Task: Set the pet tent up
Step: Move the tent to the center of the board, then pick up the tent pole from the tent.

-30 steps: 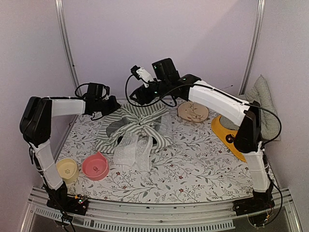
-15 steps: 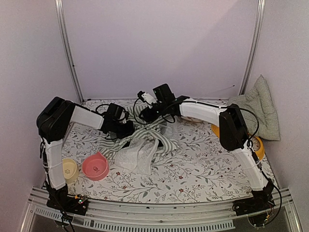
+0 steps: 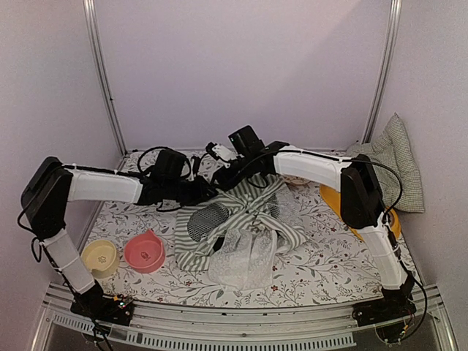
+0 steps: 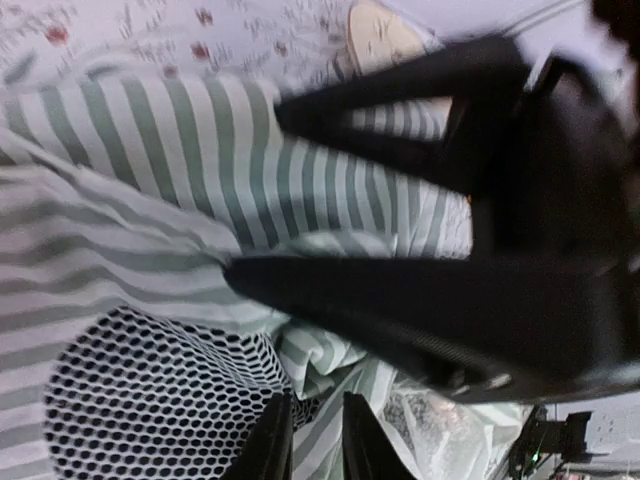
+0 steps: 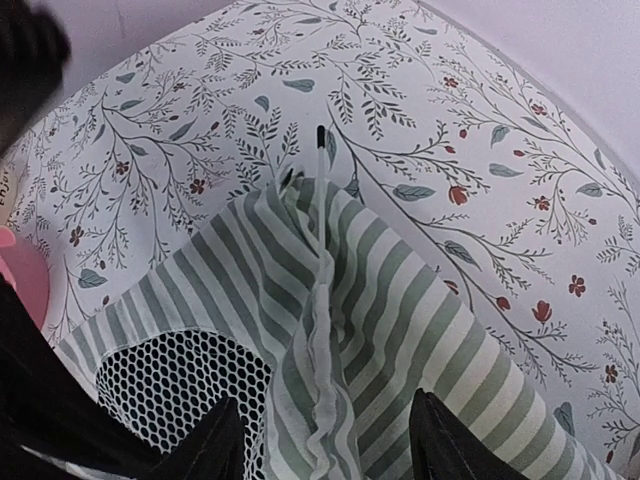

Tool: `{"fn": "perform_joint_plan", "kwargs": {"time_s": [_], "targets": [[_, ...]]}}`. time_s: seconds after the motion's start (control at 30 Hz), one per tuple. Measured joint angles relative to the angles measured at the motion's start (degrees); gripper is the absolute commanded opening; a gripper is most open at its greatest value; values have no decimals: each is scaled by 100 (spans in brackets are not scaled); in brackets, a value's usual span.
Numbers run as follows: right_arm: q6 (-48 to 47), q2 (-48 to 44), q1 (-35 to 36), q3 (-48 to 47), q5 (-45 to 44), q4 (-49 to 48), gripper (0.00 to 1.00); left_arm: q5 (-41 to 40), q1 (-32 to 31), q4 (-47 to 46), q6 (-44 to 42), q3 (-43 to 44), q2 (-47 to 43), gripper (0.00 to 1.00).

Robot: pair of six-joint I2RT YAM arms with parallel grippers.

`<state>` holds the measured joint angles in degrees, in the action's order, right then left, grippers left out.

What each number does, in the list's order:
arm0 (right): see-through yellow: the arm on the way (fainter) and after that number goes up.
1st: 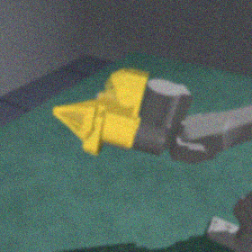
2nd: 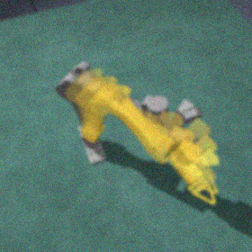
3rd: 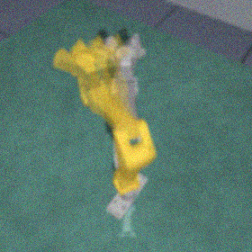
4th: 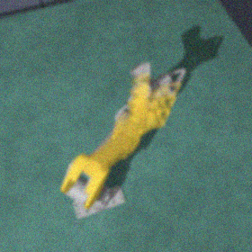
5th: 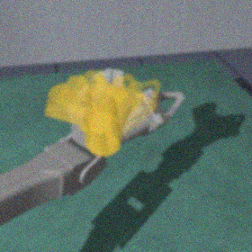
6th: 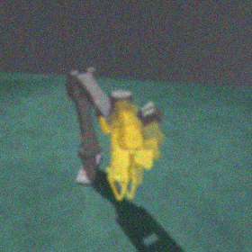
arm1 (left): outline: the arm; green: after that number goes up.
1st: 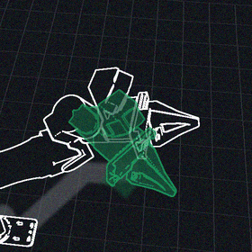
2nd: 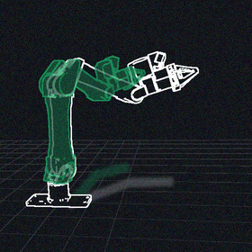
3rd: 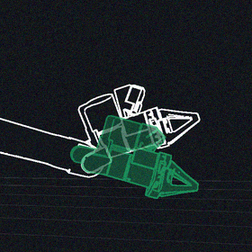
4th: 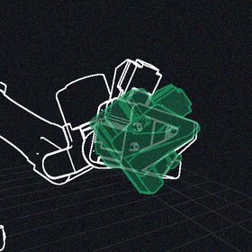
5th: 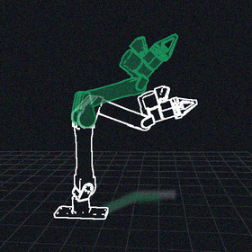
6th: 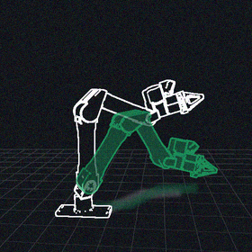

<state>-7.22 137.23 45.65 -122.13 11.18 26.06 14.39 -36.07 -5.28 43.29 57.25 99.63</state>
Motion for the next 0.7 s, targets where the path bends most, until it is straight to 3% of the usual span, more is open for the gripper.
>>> {"fn": "perform_joint_plan", "kwargs": {"time_s": [0.1,0.23,0.43,0.7], "targets": [[24,0,70,7,46,57,57,-254,459,87,-79,0,-577,19],[-31,11,136,-39,170,122,51,-376,1185,186,-243,55,-719,17],[-101,267,162,-424,157,72,51,-358,1818,348,-450,376,81,16],[-160,1008,162,-960,144,-387,42,9,2013,382,-472,586,870,18]]}}
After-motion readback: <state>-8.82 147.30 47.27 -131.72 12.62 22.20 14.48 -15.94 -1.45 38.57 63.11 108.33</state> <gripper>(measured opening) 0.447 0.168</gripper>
